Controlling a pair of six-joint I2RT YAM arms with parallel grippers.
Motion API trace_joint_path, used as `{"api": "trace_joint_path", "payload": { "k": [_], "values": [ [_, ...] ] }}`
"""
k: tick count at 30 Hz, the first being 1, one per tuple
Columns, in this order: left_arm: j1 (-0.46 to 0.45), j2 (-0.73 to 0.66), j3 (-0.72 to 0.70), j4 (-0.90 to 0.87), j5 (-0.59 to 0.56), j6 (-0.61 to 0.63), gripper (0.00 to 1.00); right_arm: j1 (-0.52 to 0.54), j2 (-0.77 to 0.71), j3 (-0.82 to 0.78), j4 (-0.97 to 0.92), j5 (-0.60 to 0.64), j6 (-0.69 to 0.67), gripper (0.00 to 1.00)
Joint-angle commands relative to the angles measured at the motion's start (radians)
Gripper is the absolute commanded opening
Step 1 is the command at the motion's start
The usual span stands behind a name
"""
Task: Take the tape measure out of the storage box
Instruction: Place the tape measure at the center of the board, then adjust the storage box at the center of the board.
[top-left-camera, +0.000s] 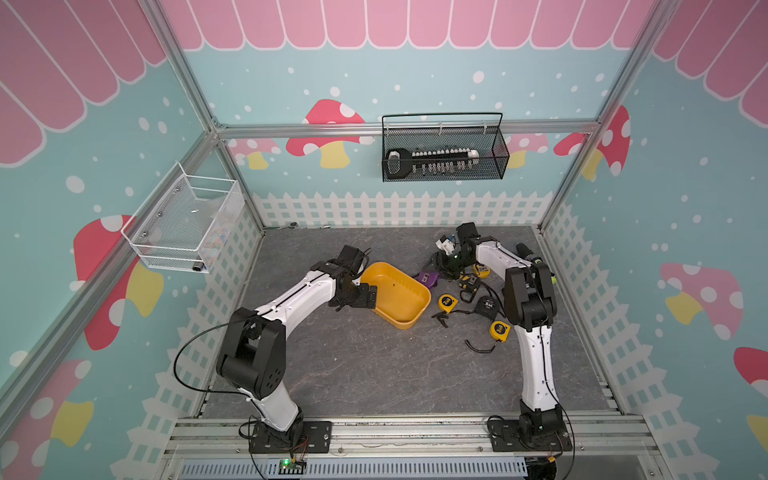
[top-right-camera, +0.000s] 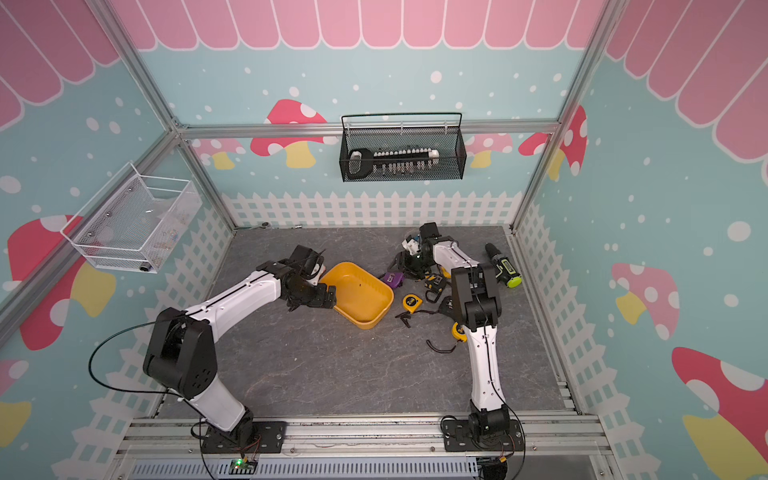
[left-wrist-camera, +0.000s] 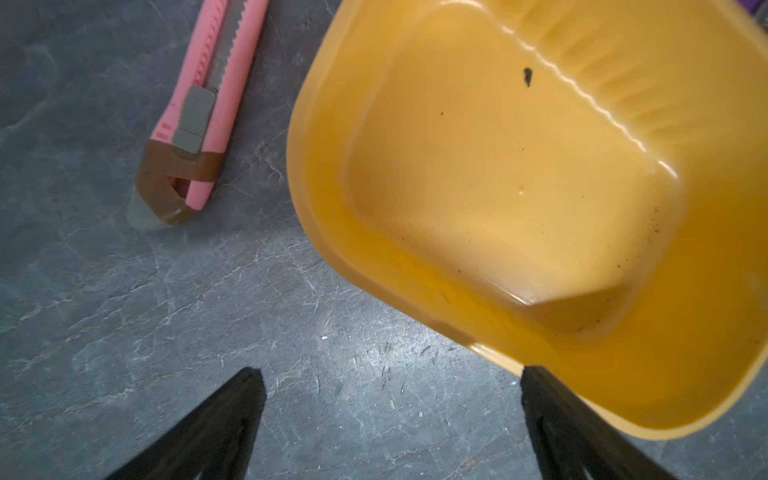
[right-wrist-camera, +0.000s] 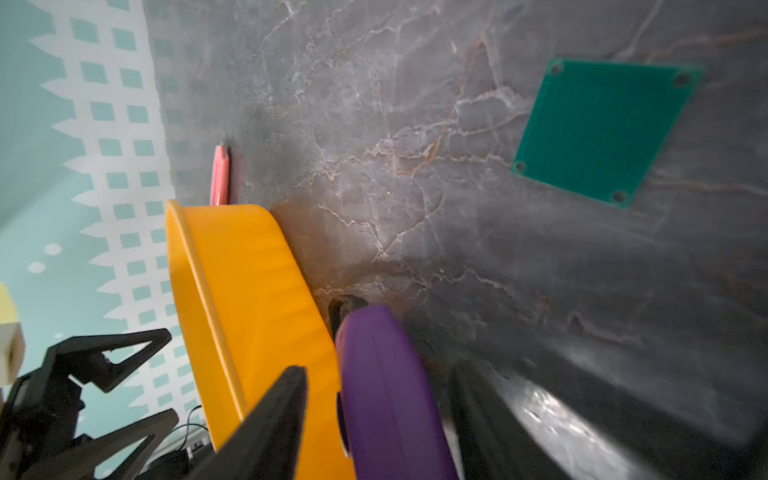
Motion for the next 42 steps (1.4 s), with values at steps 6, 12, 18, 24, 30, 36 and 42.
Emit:
{"api": "trace_joint_path", "payload": {
  "k": [6,12,18,24,30,36,42],
  "values": [
    [-0.005,0.121,0.095,0.003,0.022,-0.039,0.99,0.019,-0.149,-0.009,-0.088,0.208,-0.150,0.96],
    [-0.006,0.190,0.157,0.001,0.023,-0.006,0.97,0.088,-0.139,-0.006,-0.114,0.176,-0.196,0.97],
    [-0.006,0.232,0.188,0.001,-0.012,0.021,0.95,0.150,-0.185,-0.144,-0.041,0.089,-0.147,0.93],
    [-0.006,0.270,0.238,0.003,-0.043,0.074,0.94,0.200,-0.303,-0.352,0.066,0.038,-0.054,0.87],
    [-0.006,0.300,0.318,0.002,-0.064,0.144,0.94,0.210,-0.463,-0.496,0.118,0.035,0.000,0.86],
    [-0.011,0.297,0.343,0.004,-0.058,0.208,0.95,0.170,-0.535,-0.494,0.091,0.089,-0.034,0.93],
    [-0.016,0.139,0.257,0.035,-0.054,0.164,0.99,0.003,-0.674,-0.506,0.090,0.118,-0.097,0.99]
  ]
}}
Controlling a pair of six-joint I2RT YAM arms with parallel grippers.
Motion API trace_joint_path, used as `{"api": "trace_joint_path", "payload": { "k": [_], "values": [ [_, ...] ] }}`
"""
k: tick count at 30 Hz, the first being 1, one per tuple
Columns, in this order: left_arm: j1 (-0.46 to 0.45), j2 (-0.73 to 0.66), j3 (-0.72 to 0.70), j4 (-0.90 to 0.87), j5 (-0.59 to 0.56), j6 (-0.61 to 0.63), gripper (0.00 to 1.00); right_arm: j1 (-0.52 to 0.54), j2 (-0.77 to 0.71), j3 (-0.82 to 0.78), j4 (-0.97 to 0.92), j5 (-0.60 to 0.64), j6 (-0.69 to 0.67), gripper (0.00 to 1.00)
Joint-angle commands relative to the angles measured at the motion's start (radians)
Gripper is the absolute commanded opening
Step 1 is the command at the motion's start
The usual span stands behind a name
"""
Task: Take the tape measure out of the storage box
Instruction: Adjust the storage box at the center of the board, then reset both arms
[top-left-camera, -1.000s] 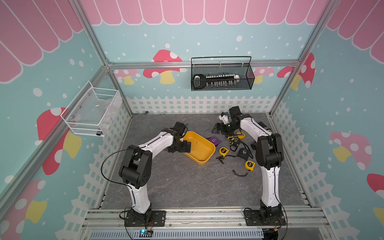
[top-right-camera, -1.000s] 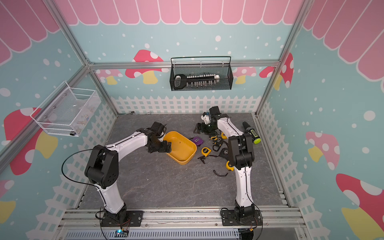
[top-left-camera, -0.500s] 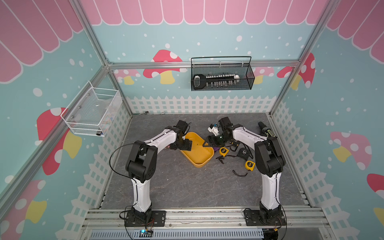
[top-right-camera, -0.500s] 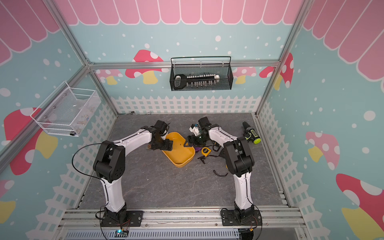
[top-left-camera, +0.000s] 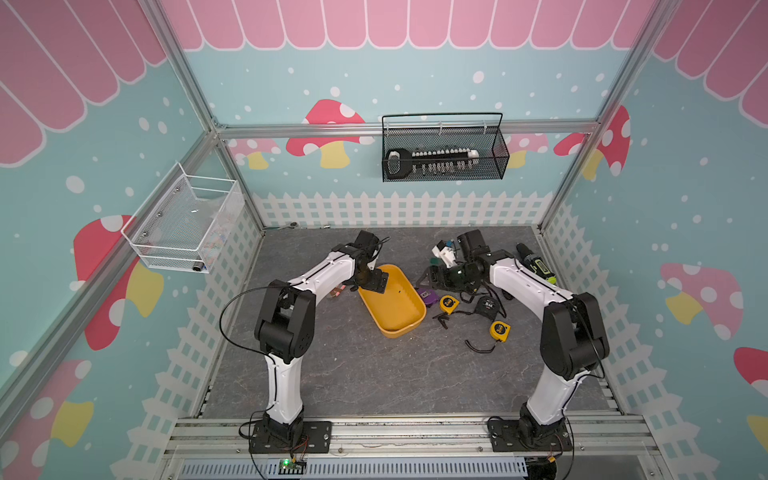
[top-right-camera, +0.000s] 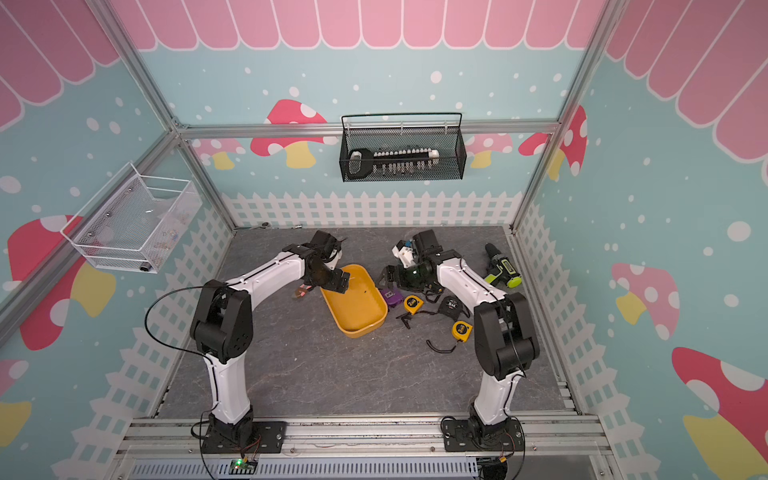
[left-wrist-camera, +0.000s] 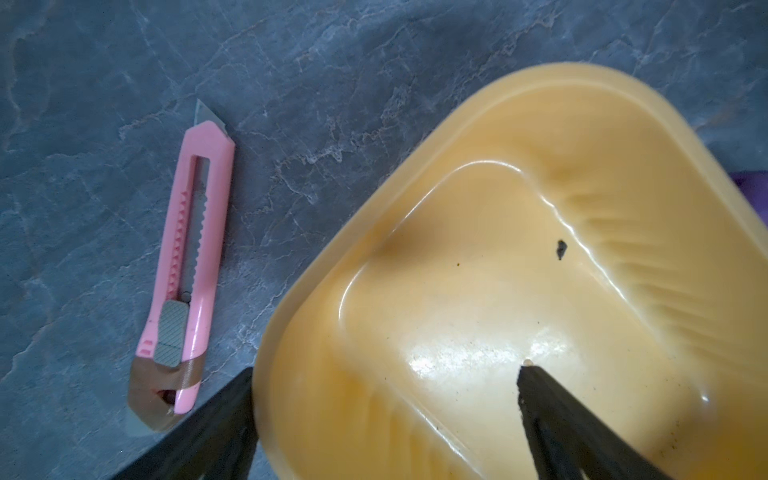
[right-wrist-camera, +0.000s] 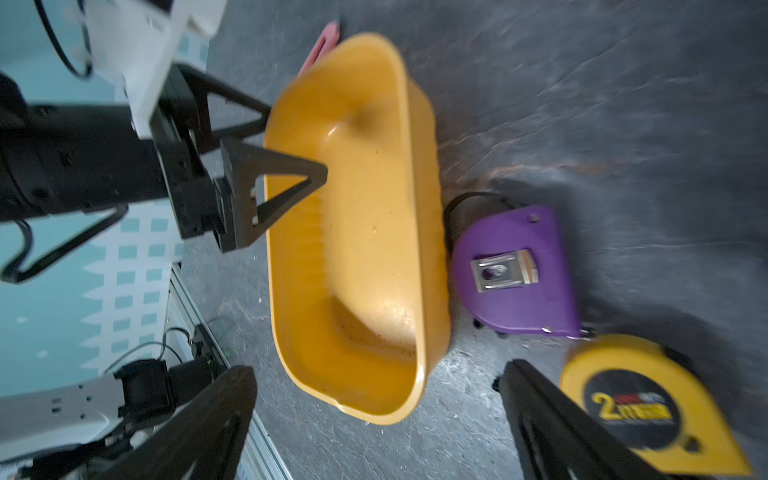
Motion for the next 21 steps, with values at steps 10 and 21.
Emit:
{"api": "trace_joint_path", "payload": {
  "k": [10,21],
  "values": [
    [0.115,-0.710,-0.521,0.402,-0.127,-0.190,0.99,-0.229,-0.434,-0.307,0.138,0.696,-0.241,0.99],
    [0.296,-0.800,-1.035,0.996,-0.443,-0.071,0.99,-0.268,-0.482,-0.924,1.058,0.757,-0.355,0.99]
  ]
}}
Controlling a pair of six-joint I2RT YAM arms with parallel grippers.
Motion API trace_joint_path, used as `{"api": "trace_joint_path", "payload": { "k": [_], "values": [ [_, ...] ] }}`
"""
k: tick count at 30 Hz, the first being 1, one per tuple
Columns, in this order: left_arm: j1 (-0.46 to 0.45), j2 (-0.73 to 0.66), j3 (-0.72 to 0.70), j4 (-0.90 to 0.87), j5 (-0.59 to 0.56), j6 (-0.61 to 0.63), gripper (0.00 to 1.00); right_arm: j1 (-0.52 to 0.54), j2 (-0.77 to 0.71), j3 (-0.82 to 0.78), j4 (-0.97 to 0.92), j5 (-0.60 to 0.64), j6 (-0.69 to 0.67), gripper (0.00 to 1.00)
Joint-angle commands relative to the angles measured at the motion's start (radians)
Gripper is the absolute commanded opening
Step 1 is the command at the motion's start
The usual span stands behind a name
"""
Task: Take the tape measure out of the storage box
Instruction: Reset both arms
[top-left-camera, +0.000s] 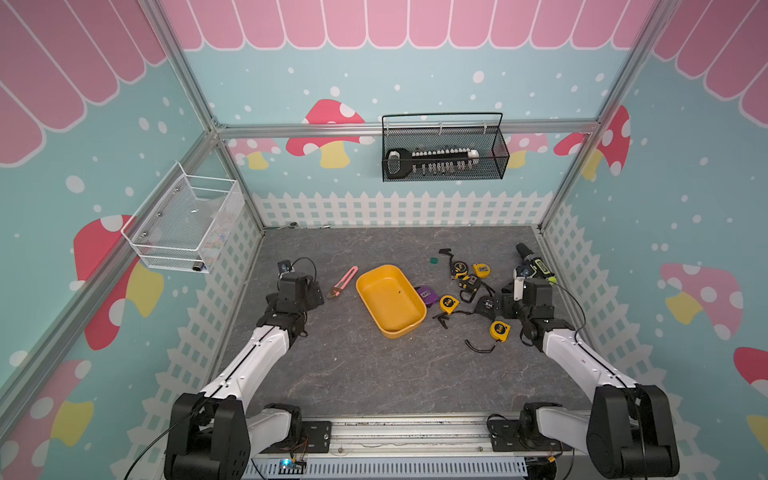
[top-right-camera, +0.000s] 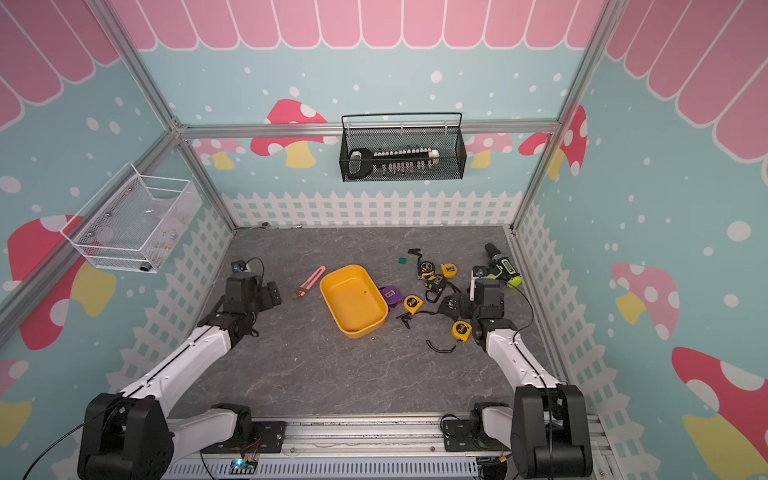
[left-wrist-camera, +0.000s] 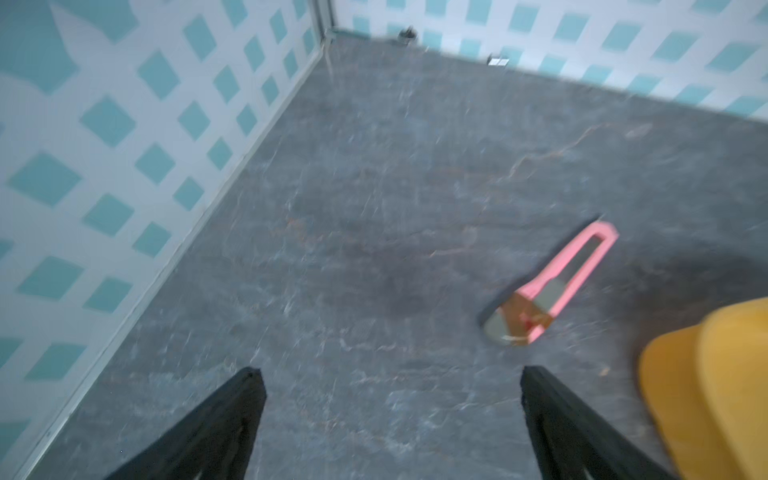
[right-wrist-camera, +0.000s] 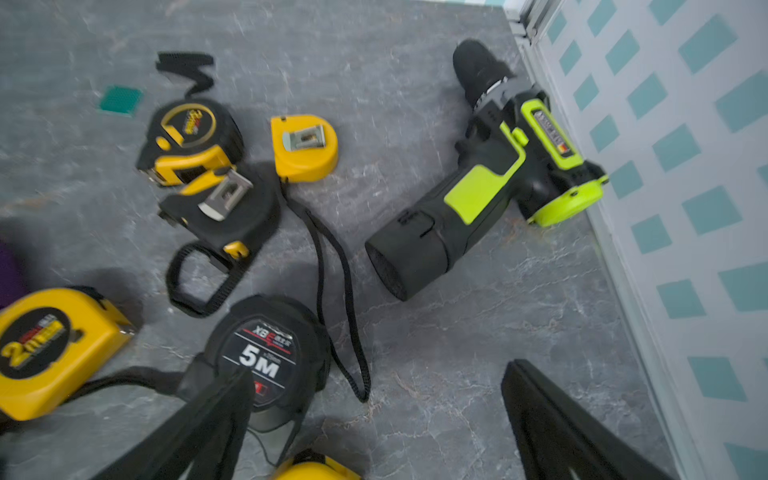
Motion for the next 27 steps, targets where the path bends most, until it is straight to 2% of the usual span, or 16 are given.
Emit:
{"api": "trace_joint_path", "payload": {
  "k": [1,3,6,8,12,13,14,15,17,19,20,27],
  "values": [
    [0.000,0.008,-0.101,0.412,-0.035,0.099,0.99,0.001,0.076,-0.071,0.418,0.000,-0.084,0.99],
    [0.001,0.040,-0.144,0.552,-0.027,0.128,0.99,0.001,0.132,-0.095,0.513,-0.033,-0.120,0.99],
    [0.010,0.117,-0.224,0.808,0.056,0.192,0.99,0.001,0.212,-0.156,0.697,-0.086,-0.139,0.99],
    [0.013,0.198,-0.232,0.888,0.104,0.200,0.99,0.001,0.289,-0.187,0.834,-0.094,-0.145,0.99],
    [0.012,0.367,-0.255,1.106,0.188,0.242,0.99,0.003,0.296,-0.134,0.740,-0.190,-0.183,0.99],
    [0.014,0.338,-0.236,1.015,0.191,0.232,0.99,0.003,0.283,-0.107,0.668,-0.194,-0.184,0.99],
    [0.021,0.330,-0.219,0.975,0.212,0.230,0.99,0.003,0.284,-0.112,0.678,-0.195,-0.182,0.99],
    [0.023,0.352,-0.223,1.022,0.218,0.235,0.99,0.001,0.297,-0.116,0.713,-0.198,-0.180,0.99],
    [0.037,0.337,-0.182,0.909,0.210,0.207,0.99,0.001,0.284,-0.107,0.667,-0.196,-0.182,0.99],
    [0.050,0.354,-0.190,0.957,0.222,0.201,0.99,0.001,0.293,-0.111,0.692,-0.198,-0.180,0.99],
    [0.050,0.340,-0.182,0.917,0.226,0.197,0.99,0.001,0.285,-0.107,0.670,-0.196,-0.181,0.99],
    [0.050,0.343,-0.186,0.930,0.225,0.200,0.99,0.001,0.285,-0.115,0.687,-0.196,-0.182,0.99]
  ]
}}
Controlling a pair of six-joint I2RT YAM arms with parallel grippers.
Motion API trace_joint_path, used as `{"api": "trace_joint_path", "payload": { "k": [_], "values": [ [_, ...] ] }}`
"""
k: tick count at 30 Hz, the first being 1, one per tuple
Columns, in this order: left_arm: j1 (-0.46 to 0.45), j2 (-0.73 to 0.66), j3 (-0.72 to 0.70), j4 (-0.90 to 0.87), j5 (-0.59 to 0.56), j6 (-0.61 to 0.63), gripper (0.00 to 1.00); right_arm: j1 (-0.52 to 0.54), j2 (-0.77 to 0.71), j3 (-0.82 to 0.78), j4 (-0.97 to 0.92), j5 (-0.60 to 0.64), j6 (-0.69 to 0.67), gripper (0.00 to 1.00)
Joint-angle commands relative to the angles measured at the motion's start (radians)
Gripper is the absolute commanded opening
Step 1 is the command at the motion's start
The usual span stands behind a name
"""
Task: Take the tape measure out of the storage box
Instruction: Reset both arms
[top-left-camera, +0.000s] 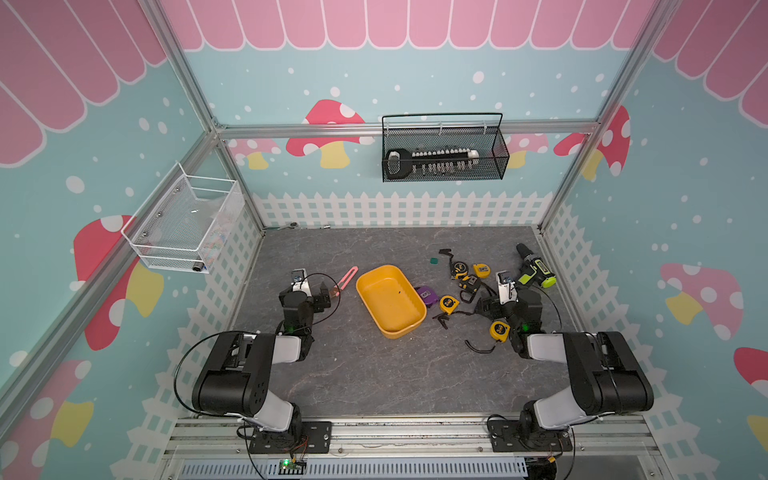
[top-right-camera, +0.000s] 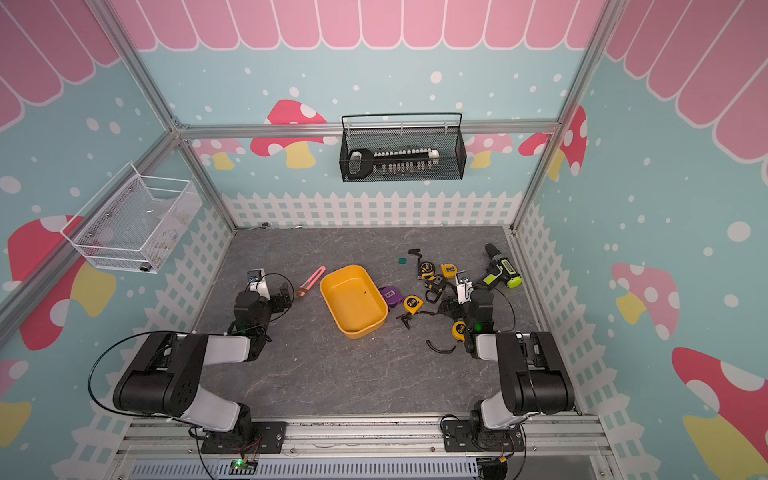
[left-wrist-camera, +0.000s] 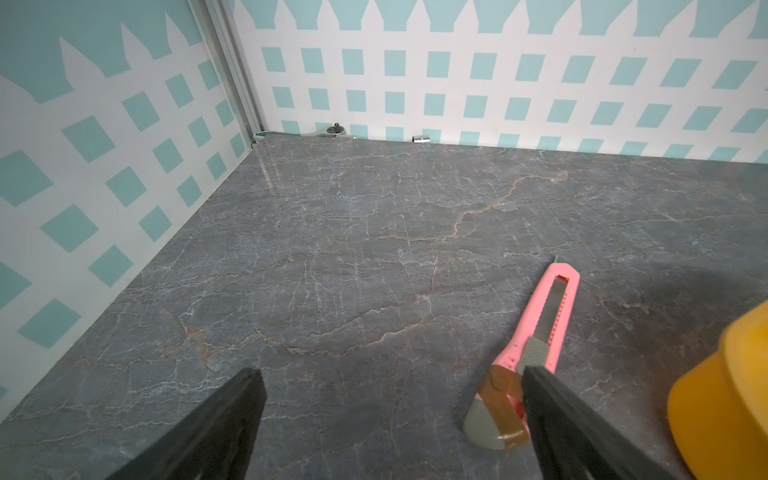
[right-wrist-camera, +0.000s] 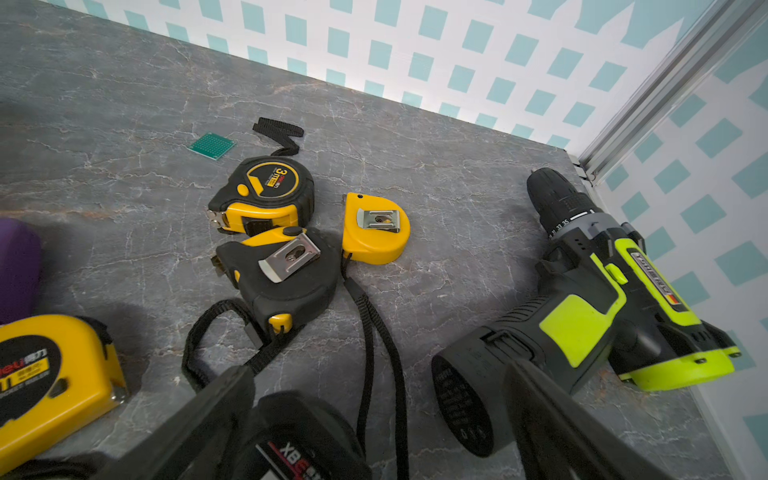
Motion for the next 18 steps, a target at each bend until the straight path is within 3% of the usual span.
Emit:
{"api": "trace_joint_path", "payload": {
  "k": [1,18],
  "values": [
    [0.004,-0.007,0.014,0.001,0.018,0.001,0.99,0.001,0.003,0.007,0.012,-0.008,-0.007,0.99],
    [0.004,-0.002,0.013,0.013,0.019,0.001,0.99,0.001,0.003,0.007,0.013,-0.009,-0.008,0.99]
  ]
}}
